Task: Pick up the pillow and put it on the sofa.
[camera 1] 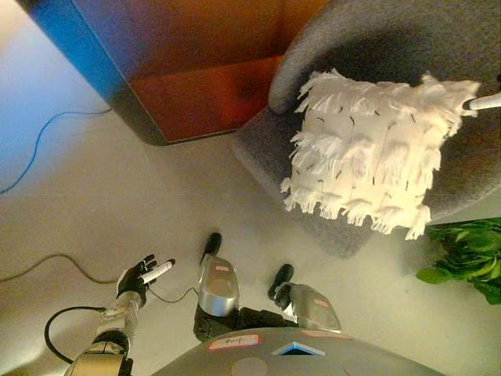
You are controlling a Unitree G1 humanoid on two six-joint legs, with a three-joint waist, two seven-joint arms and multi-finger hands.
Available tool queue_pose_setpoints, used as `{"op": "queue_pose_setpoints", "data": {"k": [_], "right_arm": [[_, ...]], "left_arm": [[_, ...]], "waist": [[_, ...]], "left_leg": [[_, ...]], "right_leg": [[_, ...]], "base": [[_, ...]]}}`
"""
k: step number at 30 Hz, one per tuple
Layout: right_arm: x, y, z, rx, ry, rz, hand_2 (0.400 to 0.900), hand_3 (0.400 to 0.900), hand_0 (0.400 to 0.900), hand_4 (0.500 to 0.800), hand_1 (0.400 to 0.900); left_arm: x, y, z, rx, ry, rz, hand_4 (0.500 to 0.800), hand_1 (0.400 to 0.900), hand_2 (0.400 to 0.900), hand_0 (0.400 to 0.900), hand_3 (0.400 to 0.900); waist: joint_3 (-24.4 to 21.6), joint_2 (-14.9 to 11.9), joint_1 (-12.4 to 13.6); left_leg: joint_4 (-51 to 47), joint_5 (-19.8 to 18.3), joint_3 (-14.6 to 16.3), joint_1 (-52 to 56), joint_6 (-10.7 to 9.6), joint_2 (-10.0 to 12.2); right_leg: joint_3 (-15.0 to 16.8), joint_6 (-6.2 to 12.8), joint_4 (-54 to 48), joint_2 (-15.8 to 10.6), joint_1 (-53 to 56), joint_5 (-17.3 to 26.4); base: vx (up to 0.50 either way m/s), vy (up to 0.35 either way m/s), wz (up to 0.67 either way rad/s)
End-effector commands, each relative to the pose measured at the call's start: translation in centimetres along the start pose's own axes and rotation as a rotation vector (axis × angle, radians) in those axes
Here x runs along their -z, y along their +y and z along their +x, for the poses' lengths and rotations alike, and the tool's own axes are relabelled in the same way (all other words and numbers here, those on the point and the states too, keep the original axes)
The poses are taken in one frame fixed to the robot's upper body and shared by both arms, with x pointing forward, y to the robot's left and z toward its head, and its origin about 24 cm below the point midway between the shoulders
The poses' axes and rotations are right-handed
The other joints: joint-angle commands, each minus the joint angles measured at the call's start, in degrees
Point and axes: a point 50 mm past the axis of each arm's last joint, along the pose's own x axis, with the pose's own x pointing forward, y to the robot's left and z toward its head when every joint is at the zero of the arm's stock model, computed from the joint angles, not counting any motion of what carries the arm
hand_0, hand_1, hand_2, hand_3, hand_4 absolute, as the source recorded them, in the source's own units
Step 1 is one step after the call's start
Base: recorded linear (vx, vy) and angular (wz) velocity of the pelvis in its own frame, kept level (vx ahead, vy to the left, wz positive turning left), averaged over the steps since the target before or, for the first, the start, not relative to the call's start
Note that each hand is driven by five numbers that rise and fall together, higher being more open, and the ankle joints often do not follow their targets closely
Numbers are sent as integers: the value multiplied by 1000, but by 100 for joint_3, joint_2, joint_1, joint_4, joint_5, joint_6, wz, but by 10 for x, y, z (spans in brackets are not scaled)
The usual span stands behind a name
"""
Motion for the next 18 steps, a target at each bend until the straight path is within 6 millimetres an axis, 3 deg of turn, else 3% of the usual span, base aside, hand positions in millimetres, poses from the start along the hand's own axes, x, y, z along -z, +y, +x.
{"op": "queue_pose_setpoints", "data": {"k": [1,11,14,18], "right_arm": [[-9,-61,-24,182,-18,-67,900,900,900,800,900],[3,-80,-33,201,-45,-17,900,900,900,800,900],[-5,-62,-29,129,-178,26,900,900,900,800,900],[-15,-12,-23,32,-400,140,900,900,900,800,900]], "left_arm": [[22,30,-12,-72,66,84,800,900,900,900,900],[25,25,-11,-55,82,79,800,900,900,900,900],[21,15,-7,-36,81,63,800,900,900,900,900],[15,0,-3,-20,58,19,800,900,900,900,900]], "waist": [[-946,-231,-94],[-1227,-407,-415],[-1292,-436,-638],[-1341,-403,-954]], "left_leg": [[-251,699,139,-220,226,-13],[-215,729,450,7,205,2],[-263,734,633,98,190,25],[-282,645,865,251,206,22]], "right_leg": [[176,-230,232,199,318,-503],[443,-205,-102,204,550,-362],[524,-172,-184,176,532,-271],[640,-135,-274,146,528,-175]], "base": [[-13,57,-23],[-47,39,-22],[-130,133,-19],[-86,133,-22]]}}
